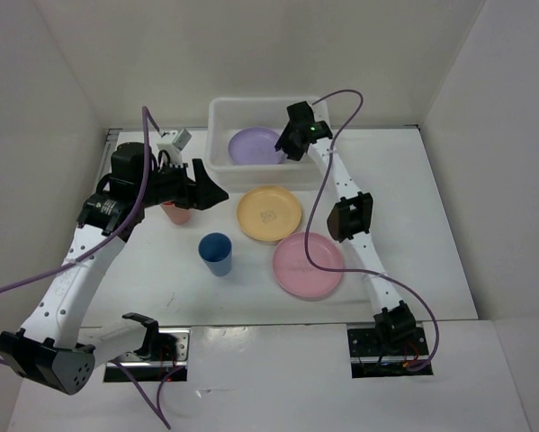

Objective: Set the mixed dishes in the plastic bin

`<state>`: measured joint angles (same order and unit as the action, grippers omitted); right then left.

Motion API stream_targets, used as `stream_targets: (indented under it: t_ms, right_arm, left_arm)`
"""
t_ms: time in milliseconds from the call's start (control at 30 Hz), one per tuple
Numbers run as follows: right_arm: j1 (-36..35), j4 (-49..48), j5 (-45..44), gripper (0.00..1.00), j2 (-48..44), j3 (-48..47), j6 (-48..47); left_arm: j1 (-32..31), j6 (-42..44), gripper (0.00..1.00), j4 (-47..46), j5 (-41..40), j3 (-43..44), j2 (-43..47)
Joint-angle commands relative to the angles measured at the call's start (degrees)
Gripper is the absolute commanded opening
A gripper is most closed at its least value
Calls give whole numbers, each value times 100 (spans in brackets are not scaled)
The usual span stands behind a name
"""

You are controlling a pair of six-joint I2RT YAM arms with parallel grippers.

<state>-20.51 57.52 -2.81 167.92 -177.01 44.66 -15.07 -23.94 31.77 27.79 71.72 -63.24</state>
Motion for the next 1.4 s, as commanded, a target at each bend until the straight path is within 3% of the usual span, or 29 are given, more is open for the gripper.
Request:
stream_targets:
  t_ms: [0,33,100,200,333,533,633,667,767,800,1033,1367]
  right_arm:
    - [-102,-12,-44,57,-1154,-273,-213]
    - [-102,-12,-97,72,-1530,-273,-291]
    - [-102,162,-167,87,-2162,-273,-423]
    - [-102,768,-544,93,-3015,-273,-607]
    - [-155,1701,-1046,94,-3868,-116,-983]
    - [-805,1701,-1923,95,-5976,3195,-1030]
    - [-805,703,-1944,95,-7032,5653,-960]
    - [-570,-49,-1499,95,-7906,7008,-890]
    - [107,-1073,176,92,-9228,9323,-889]
    - [257,-1563,384,90,-9416,9760,-1081]
    - [373,-1989,-167,89,-9602,11694,-661]
    - [636,-2763,106,87,-9400,13060,-494]
  left_arm:
    - [39,74,81,-153,165,113,224]
    - [39,74,81,-153,165,114,277]
    - [39,74,81,-153,165,114,330]
    - [39,74,81,-101,217,219,400]
    - [39,22,81,-223,454,194,524]
    - [39,-128,81,-285,684,26,576]
    - [39,-76,81,-233,684,-36,629]
    - [39,-75,81,-233,684,-97,681]
    - [39,-75,81,-320,736,-246,682]
    - [39,-136,81,-425,789,-299,682]
    - [39,-137,81,-531,921,-404,471]
    - [39,-14,83,-470,868,-475,340]
